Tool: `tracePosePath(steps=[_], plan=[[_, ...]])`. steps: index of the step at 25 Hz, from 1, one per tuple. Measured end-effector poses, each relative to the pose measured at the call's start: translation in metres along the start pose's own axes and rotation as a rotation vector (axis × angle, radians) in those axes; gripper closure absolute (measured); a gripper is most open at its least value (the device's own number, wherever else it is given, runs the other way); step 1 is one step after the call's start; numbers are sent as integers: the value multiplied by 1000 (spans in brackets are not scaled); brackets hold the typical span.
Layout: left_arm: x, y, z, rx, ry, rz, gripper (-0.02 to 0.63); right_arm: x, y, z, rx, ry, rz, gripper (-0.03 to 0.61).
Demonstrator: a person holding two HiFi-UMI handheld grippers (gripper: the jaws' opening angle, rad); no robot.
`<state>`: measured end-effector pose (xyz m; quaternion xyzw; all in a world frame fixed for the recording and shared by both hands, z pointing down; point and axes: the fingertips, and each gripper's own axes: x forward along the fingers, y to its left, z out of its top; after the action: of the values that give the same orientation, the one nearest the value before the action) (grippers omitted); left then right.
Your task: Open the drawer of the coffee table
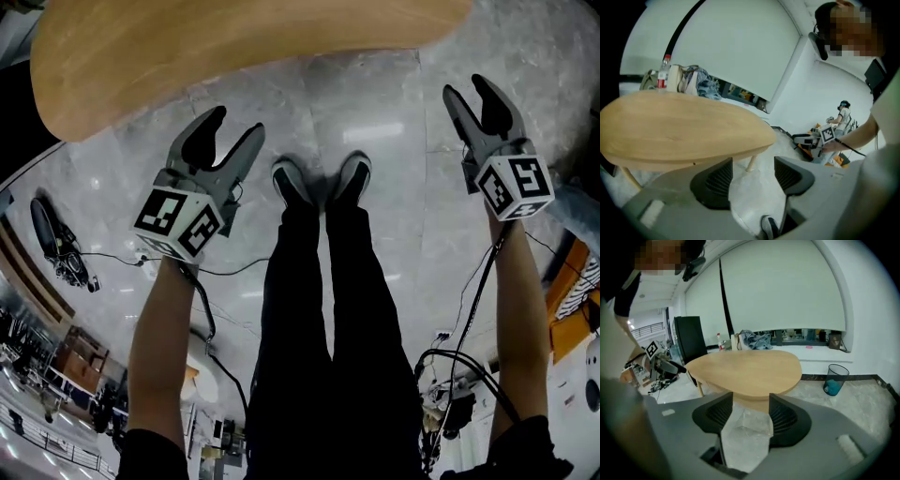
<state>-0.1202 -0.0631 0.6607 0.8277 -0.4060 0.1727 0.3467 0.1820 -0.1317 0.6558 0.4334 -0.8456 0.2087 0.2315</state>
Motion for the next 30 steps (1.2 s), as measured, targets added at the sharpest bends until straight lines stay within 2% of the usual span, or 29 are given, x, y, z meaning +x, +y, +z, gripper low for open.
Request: tracePosePath(steps=[2, 4, 6, 11, 16, 19, 21, 23, 26, 30], plan=[[17, 7, -23, -57, 27, -58, 321, 20, 7, -17, -36, 42, 45, 326], [31, 18, -41, -98, 47, -79, 318, 34, 9, -30, -55, 70, 82, 327], [45, 31, -55, -128, 59, -70, 319, 46, 2, -38, -55, 77, 85, 327], [72, 60, -73, -224, 23, -15, 319, 68, -30, -53, 51, 18, 60, 327], [105, 76, -91, -245, 2, -43, 319, 96, -44, -68, -5, 2, 71, 347], [127, 94, -105, -269, -19, -11, 319, 110, -49, -76, -57, 2, 76, 341], [137, 116, -104, -302, -64, 42, 319, 119, -51, -75, -76, -12, 85, 341], [143, 135, -87, -349, -149, 61, 319, 131, -52, -67, -76, -43, 98, 321], [146, 145, -68, -428, -256, 17, 318, 143, -46, -54, -79, -85, 131, 291], [141, 137, -64, -427, -288, -73, 281, 150, -35, -48, -123, -96, 177, 278]])
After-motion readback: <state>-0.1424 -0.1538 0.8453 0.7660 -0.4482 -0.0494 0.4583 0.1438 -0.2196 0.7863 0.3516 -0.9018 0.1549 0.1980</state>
